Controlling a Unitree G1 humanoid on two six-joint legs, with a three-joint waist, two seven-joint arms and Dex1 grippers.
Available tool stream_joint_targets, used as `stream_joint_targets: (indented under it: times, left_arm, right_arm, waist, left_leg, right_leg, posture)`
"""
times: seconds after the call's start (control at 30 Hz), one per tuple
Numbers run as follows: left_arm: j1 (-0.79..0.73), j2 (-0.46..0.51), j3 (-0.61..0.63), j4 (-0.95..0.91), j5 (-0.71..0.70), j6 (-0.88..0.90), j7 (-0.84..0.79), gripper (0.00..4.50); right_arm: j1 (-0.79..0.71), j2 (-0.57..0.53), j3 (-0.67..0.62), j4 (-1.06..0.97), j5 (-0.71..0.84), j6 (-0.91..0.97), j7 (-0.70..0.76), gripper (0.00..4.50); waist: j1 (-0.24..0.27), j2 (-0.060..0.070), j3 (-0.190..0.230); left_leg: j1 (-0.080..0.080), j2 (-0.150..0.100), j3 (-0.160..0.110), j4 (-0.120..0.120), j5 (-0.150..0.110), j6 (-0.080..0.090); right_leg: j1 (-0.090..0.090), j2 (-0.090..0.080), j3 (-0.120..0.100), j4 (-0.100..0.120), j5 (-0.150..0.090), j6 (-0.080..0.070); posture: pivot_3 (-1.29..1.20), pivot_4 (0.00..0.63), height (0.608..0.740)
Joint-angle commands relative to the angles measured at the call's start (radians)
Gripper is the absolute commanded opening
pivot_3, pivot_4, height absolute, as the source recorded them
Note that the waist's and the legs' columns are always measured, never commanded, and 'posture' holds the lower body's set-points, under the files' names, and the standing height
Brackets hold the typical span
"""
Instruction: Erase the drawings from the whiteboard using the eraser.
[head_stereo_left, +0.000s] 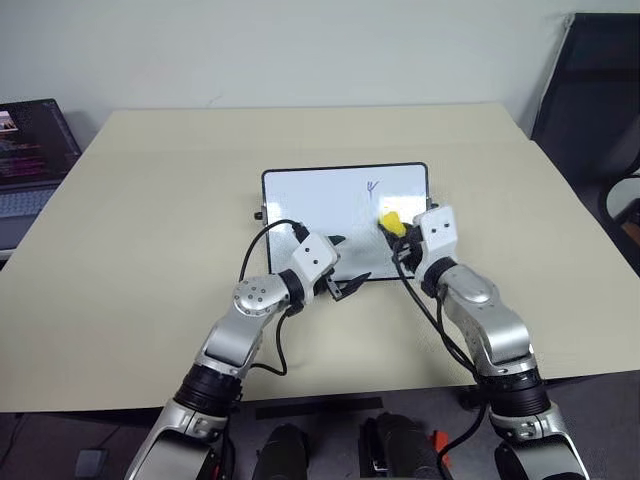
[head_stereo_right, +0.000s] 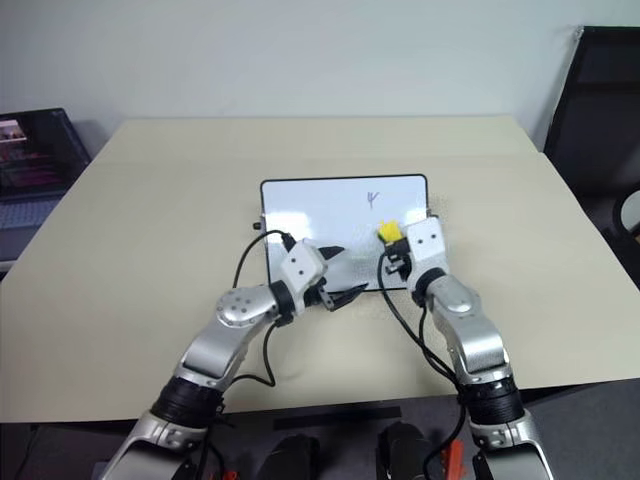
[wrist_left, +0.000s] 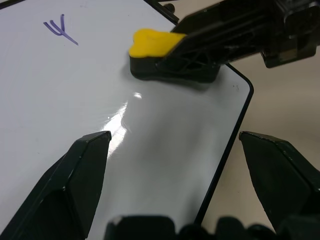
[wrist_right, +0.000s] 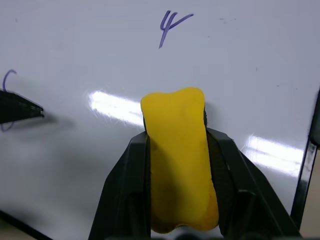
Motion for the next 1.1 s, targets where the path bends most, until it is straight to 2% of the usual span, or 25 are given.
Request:
stream_joint_targets:
  times: [0.03, 0.37, 0.87, 1.1]
  left_arm:
    - [-0.022, 0.004, 0.023, -0.021, -0.007, -0.020, -0.007, 4.50]
    - [-0.023, -0.003, 0.019, -0.019, -0.007, -0.022, -0.009, 4.50]
    - [-0.016, -0.013, 0.019, -0.009, -0.004, -0.034, -0.005, 4.50]
    - [-0.005, -0.010, 0.025, -0.016, -0.003, -0.036, -0.005, 4.50]
  right_arm:
    - [-0.004, -0.023, -0.004, -0.010, -0.045, 0.049, -0.022, 1.17]
    - [-0.015, -0.035, -0.024, -0.001, -0.080, 0.034, -0.039, 1.17]
    - [0.145, -0.142, -0.019, -0.150, -0.077, 0.129, 0.047, 1.17]
    - [0.137, -0.149, -0.049, -0.140, -0.069, 0.103, 0.050, 1.17]
  waist:
    - [0.000, 0.000, 0.000]
    - [0.000, 0.000, 0.000]
    - [0.000, -0.001, 0.000]
    - [-0.001, -0.001, 0.000]
  left_leg:
    - [0.000, 0.000, 0.000, 0.000, 0.000, 0.000]
    - [0.001, 0.000, 0.000, 0.001, 0.000, 0.000]
    - [0.001, 0.000, 0.000, 0.002, 0.000, 0.000]
    - [0.001, 0.000, 0.000, 0.002, 0.000, 0.000]
  right_leg:
    - [0.000, 0.000, 0.000, 0.000, 0.000, 0.000]
    - [0.001, 0.000, 0.000, 0.001, 0.001, 0.001]
    - [0.001, 0.000, 0.000, 0.001, 0.001, 0.001]
    - [0.001, 0.000, 0.000, 0.000, 0.001, 0.002]
  posture:
    - [0.00, 0.150, 0.740]
    - [0.00, 0.150, 0.740]
    - [0.00, 0.150, 0.740]
    - [0.00, 0.150, 0.740]
